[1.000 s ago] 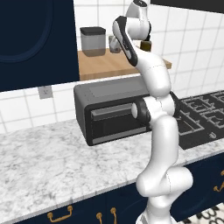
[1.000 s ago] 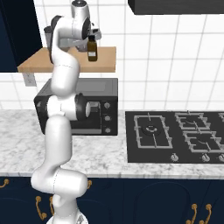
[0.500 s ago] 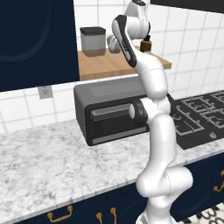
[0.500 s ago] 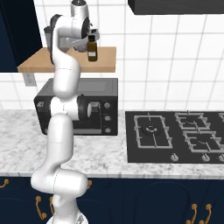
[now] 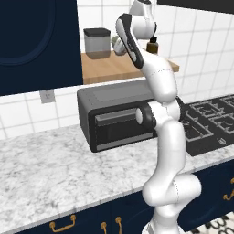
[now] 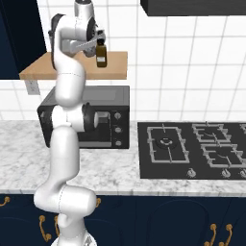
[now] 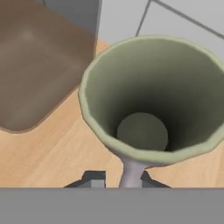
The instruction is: Gather all objects into one cabinet and sort the glasses and bowls to opposite sides.
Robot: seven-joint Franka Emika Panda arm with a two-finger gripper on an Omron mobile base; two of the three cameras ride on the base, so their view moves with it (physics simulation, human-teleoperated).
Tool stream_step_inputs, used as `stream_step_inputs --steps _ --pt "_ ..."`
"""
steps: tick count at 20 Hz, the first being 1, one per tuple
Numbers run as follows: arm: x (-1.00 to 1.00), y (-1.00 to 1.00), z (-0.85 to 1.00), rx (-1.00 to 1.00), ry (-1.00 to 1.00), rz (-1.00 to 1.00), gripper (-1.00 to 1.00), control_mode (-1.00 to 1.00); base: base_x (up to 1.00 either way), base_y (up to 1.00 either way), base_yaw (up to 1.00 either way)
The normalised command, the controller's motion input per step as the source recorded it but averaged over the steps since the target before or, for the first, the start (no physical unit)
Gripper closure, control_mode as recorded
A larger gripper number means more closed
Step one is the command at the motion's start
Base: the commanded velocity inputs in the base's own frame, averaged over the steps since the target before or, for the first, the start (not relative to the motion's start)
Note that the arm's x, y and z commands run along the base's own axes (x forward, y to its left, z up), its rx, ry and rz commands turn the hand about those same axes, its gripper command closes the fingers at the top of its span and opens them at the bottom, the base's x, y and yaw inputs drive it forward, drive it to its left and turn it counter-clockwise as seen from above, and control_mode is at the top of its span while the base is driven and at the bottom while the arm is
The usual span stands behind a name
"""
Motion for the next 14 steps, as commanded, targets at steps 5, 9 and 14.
stream_step_inputs --steps 5,9,14 --pt "-0.44 0.53 -0.08 -0.06 0.02 0.14 1.00 -1.00 0.00 0.00 0.00" --pt "-0.98 0.66 -0.06 0.02 0.09 0.17 1.00 -1.00 0.00 0.00 0.00" --pt "-1.00 0.06 0.00 0.13 0.03 0.17 1.00 -1.00 0.00 0.00 0.00"
